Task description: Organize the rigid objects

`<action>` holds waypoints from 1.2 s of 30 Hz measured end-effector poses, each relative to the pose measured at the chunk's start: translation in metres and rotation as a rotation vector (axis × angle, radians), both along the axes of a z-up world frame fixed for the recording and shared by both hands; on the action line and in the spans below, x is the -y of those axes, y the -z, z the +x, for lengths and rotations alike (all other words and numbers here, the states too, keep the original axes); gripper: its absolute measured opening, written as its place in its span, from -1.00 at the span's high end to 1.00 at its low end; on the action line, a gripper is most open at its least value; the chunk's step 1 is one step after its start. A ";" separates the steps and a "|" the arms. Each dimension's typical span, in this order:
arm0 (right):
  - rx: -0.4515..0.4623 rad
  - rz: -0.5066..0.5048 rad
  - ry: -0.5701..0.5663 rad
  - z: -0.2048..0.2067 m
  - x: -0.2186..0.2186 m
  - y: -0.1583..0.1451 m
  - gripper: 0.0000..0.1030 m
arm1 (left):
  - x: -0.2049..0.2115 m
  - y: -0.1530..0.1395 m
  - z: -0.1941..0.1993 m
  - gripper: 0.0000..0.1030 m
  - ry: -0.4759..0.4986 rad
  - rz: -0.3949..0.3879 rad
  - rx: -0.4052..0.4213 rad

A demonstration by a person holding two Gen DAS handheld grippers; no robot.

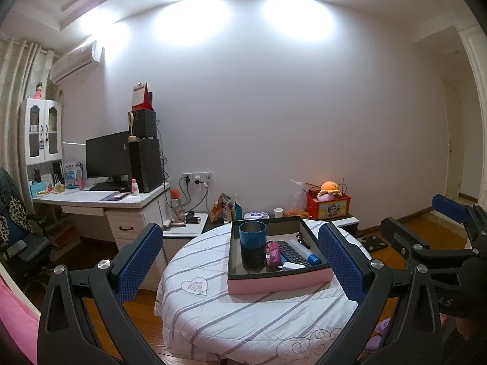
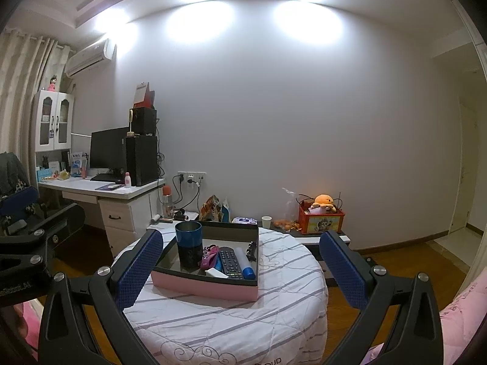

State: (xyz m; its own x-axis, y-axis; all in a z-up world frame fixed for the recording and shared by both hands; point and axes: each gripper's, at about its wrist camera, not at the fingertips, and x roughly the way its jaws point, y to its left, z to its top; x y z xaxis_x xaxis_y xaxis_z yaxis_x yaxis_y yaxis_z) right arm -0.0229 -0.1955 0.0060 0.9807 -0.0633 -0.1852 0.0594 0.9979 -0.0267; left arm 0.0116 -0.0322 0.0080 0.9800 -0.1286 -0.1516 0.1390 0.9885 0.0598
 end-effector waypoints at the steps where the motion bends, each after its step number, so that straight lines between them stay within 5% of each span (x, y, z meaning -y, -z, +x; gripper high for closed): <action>1: 0.000 -0.001 0.001 0.000 0.000 0.000 -1.00 | 0.000 0.000 0.000 -1.00 -0.001 0.000 0.000; 36: 0.000 0.016 0.008 0.003 0.000 -0.002 -1.00 | -0.005 0.004 0.005 -1.00 -0.020 0.013 -0.019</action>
